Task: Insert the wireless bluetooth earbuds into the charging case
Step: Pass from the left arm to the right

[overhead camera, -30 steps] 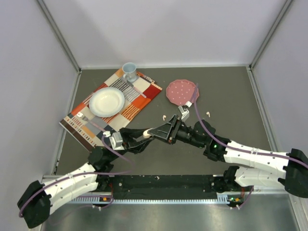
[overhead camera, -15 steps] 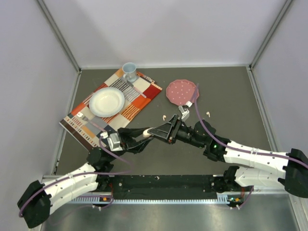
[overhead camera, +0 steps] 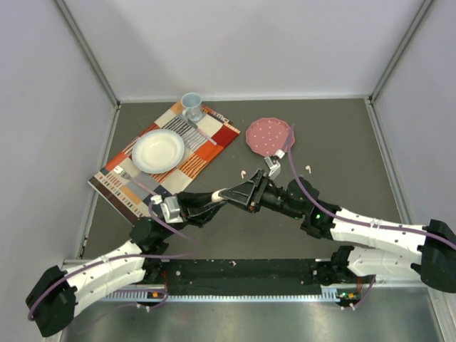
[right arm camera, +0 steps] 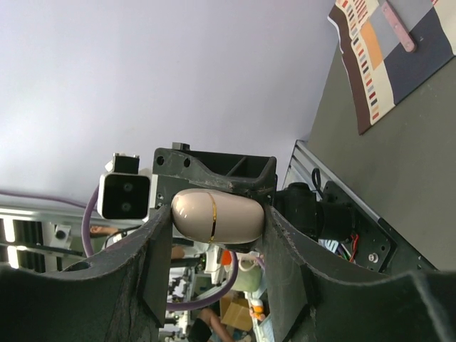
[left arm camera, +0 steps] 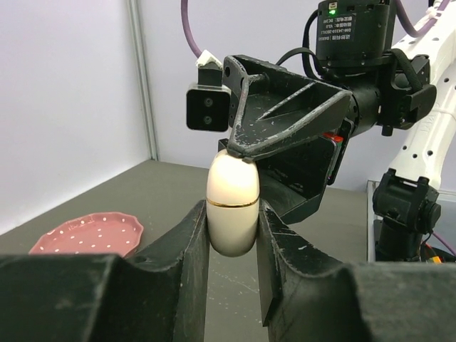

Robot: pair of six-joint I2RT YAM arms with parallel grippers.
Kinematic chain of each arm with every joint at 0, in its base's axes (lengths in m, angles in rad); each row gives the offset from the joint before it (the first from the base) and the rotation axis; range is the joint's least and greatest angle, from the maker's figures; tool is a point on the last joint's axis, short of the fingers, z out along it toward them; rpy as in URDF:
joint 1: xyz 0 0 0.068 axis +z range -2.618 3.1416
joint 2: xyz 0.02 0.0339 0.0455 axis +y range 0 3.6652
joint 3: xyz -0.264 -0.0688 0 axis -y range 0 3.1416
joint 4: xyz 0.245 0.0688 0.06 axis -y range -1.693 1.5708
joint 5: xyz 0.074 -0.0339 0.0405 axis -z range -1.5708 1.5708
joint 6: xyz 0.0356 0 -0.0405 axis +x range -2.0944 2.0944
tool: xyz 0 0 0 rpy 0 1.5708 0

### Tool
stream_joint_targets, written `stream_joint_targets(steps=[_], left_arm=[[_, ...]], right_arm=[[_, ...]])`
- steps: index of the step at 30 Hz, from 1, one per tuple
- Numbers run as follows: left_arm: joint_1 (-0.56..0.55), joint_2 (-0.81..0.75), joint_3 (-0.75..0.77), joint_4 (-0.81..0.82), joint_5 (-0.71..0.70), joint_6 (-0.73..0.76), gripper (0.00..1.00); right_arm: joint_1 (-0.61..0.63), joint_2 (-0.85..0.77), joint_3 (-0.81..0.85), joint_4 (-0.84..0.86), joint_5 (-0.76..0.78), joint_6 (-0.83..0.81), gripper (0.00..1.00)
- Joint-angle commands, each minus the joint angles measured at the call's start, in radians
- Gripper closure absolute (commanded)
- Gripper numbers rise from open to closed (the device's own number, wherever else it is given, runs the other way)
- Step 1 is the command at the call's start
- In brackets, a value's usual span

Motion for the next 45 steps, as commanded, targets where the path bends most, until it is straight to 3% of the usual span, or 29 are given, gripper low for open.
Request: stream_joint_targets(steps=[1,3,6,11,17,20,23,28,32,34,45], left_arm=[[-0.004,0.022,0.028,0.027,0.017,0.007,0.80],[-0.004,0.027,0.033,0.026,0.023,0.003,0.80],[-0.005,0.041,0.034,0.026,0.028,-0.005,0.68],[-0.005,0.044,0.034,0.027,0.021,-0.009,0.58],[-0.005,0.036,0.033,0.021,0.015,-0.009,0.61],[-0.005,0.034,0.030,0.018,0.014,-0.009,0.67],[-0.005,0.028,0.028,0.009,0.011,-0.011,0.57],[-0.005,0.025,0.025,0.010,0.005,-0.011,0.53],[-0.005,0.024,0.021,0.021,-0.006,-0.011,0.56],[-0.005,0.019,0.011,0.035,-0.017,-0.011,0.64],[-0.005,0.008,-0.005,0.062,-0.038,-0.017,0.68]], right_arm=[[-0.003,0.014,0.036,0.025,-0.034,-0.013,0.79],[-0.005,0.018,0.045,0.014,-0.040,-0.028,0.79],[-0.003,0.020,0.051,-0.002,-0.043,-0.030,0.80],[-0.005,0.020,0.053,-0.006,-0.040,-0.031,0.80],[-0.005,0.018,0.049,0.004,-0.039,-0.028,0.80],[-0.005,0.015,0.043,0.017,-0.036,-0.030,0.80],[-0.008,0.005,0.027,0.055,-0.025,-0.016,0.80],[-0.013,-0.006,0.022,0.049,-0.019,-0.016,0.80],[-0.013,-0.009,0.017,0.054,-0.017,-0.013,0.80],[-0.013,-0.009,0.007,0.064,-0.016,-0.005,0.80],[-0.014,-0.005,-0.004,0.069,-0.009,0.008,0.80]])
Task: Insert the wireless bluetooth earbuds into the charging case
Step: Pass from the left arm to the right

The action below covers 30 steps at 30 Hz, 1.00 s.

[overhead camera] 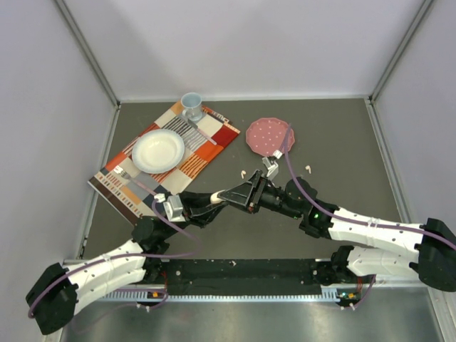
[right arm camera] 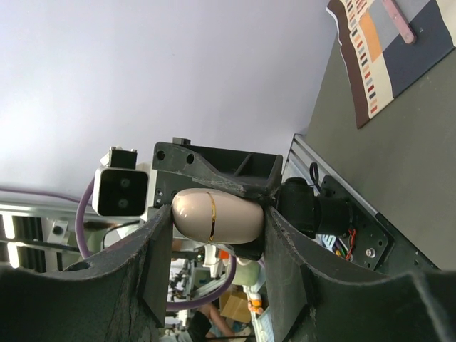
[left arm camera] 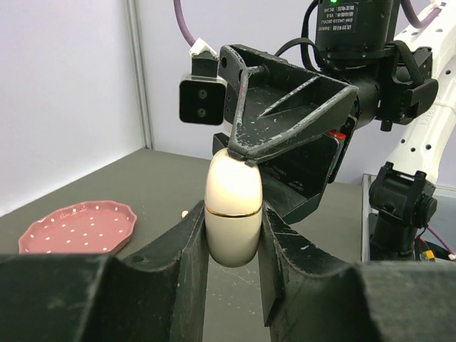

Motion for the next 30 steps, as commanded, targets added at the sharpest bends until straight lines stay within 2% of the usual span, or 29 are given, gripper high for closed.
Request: stream_joint_targets(steps=[1,4,10,14,16,17,18,20,30], left_arm=[[-0.001,-0.014,-0.005,0.073,-0.027,-0.006,0.67],[-0.001,-0.013,-0.005,0.074,-0.030,-0.007,0.58],[0.000,-0.017,-0.005,0.079,-0.038,-0.013,0.57],[-0.001,-0.011,-0.005,0.079,-0.037,-0.013,0.61],[-0.001,-0.011,-0.005,0.076,-0.035,-0.012,0.70],[-0.001,-0.008,-0.004,0.071,-0.036,-0.012,0.70],[-0.001,-0.008,-0.001,0.068,-0.033,-0.015,0.68],[-0.001,0.000,0.002,0.059,-0.024,-0.015,0.55],[-0.001,0.004,0.004,0.060,-0.027,-0.015,0.55]], right_arm=[[-0.003,-0.025,-0.006,0.059,0.014,0.014,0.80],[-0.003,-0.025,-0.007,0.053,0.020,0.018,0.80],[-0.003,-0.022,-0.027,0.091,0.023,0.037,0.79],[-0.005,-0.020,-0.026,0.096,0.017,0.037,0.79],[-0.005,-0.019,-0.026,0.100,0.017,0.038,0.78],[-0.005,-0.019,-0.029,0.105,0.017,0.038,0.78],[-0.005,-0.020,-0.029,0.110,0.017,0.038,0.78],[-0.005,-0.022,-0.030,0.117,0.017,0.040,0.78],[-0.005,-0.023,-0.030,0.126,0.017,0.038,0.78]])
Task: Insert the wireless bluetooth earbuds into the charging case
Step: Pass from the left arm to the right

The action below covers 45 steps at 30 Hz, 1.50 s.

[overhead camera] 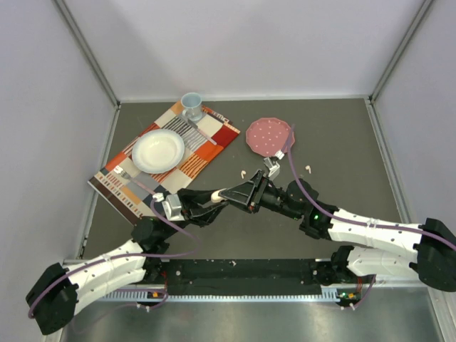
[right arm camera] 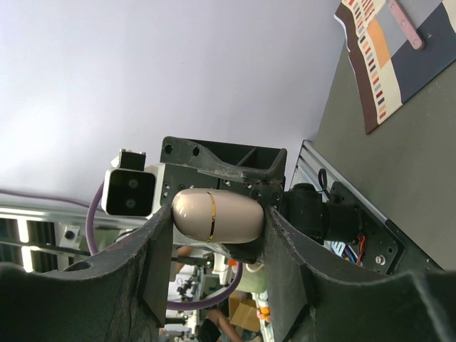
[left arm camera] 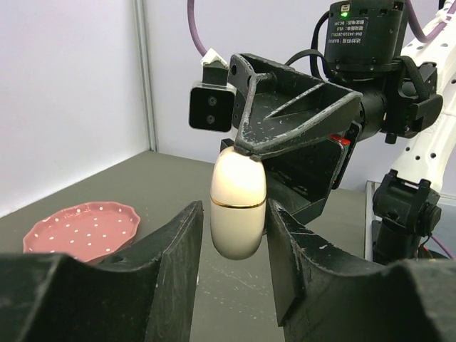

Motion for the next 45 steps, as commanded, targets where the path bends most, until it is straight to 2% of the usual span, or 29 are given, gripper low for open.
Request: stream_joint_targets(steps=[1,5,8,30,34,38,40,41,45], left_arm=[[0.000,0.002,0.005,0.049,-0.006,-0.001,0.55],[0.000,0.005,0.007,0.056,-0.007,0.003,0.61],[0.000,0.019,0.004,0.088,-0.013,-0.003,0.58],[0.000,0.033,0.002,0.118,-0.009,-0.006,0.59],[0.000,0.033,0.002,0.110,-0.010,-0.003,0.69],[0.000,0.034,0.002,0.113,-0.012,-0.004,0.72],[0.000,0.033,0.001,0.115,-0.013,-0.006,0.69],[0.000,0.031,0.002,0.115,-0.013,-0.007,0.63],[0.000,0.031,0.002,0.108,-0.012,-0.007,0.61]], right_arm=[[-0.006,-0.020,-0.004,0.070,-0.001,0.007,0.78],[-0.006,-0.014,-0.004,0.070,-0.005,0.010,0.78],[-0.006,-0.008,-0.002,0.073,-0.010,0.013,0.78],[-0.009,0.011,0.004,0.082,-0.028,0.025,0.78],[-0.013,0.010,0.006,0.076,-0.027,0.025,0.78],[-0.013,0.018,0.006,0.069,-0.031,0.027,0.78],[-0.013,0.021,0.009,0.059,-0.034,0.027,0.78],[-0.013,0.024,0.010,0.049,-0.034,0.027,0.78],[-0.013,0.029,0.012,0.041,-0.037,0.027,0.78]])
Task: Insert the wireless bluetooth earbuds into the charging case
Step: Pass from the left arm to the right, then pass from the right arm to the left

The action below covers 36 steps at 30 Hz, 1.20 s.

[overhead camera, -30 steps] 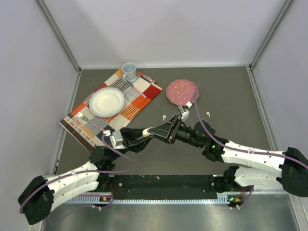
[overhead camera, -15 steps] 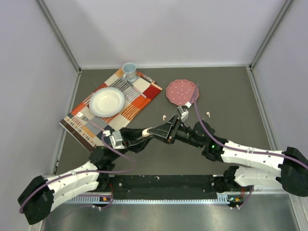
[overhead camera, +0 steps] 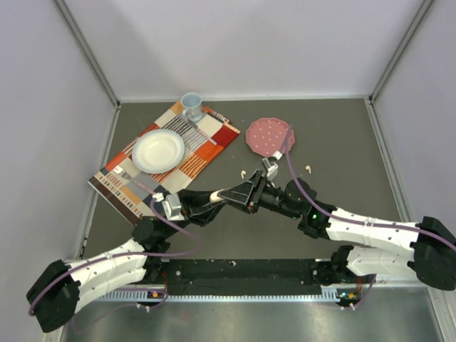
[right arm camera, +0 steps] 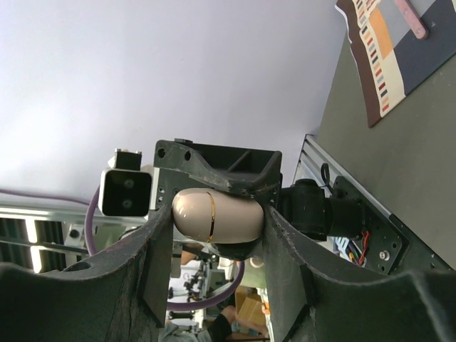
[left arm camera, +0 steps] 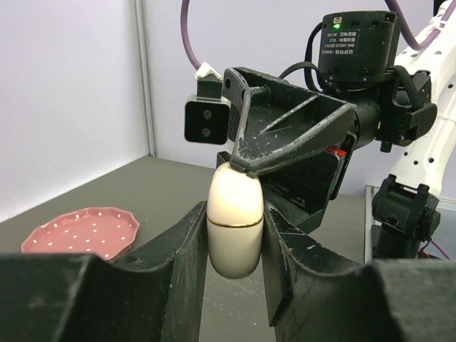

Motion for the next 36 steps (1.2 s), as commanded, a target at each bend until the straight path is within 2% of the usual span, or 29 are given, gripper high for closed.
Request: stream_joint_targets(steps=[1,6,13,19,30,33,36], left_arm=[[0.000,-0.005,0.004,0.054,-0.013,0.000,0.61],[0.000,-0.001,0.005,0.044,-0.008,-0.002,0.63],[0.002,-0.007,0.007,0.023,-0.008,-0.002,0.55],[0.000,0.001,0.010,0.026,-0.007,-0.002,0.59],[0.000,0.015,0.018,0.030,-0.007,-0.008,0.59],[0.000,0.012,0.014,0.037,-0.010,-0.010,0.59],[0.000,0.012,0.013,0.041,-0.008,-0.007,0.64]], right_arm=[[-0.007,0.011,0.016,0.017,-0.015,-0.001,0.78],[-0.007,0.005,0.012,0.034,-0.012,-0.001,0.78],[-0.007,-0.009,0.012,0.035,-0.002,-0.025,0.78],[-0.007,-0.025,0.007,0.027,0.011,-0.035,0.78],[-0.007,-0.036,-0.013,0.078,0.012,-0.033,0.78],[-0.007,-0.035,0.001,0.028,0.017,-0.030,0.78],[-0.007,-0.025,0.004,0.021,0.006,-0.030,0.78]])
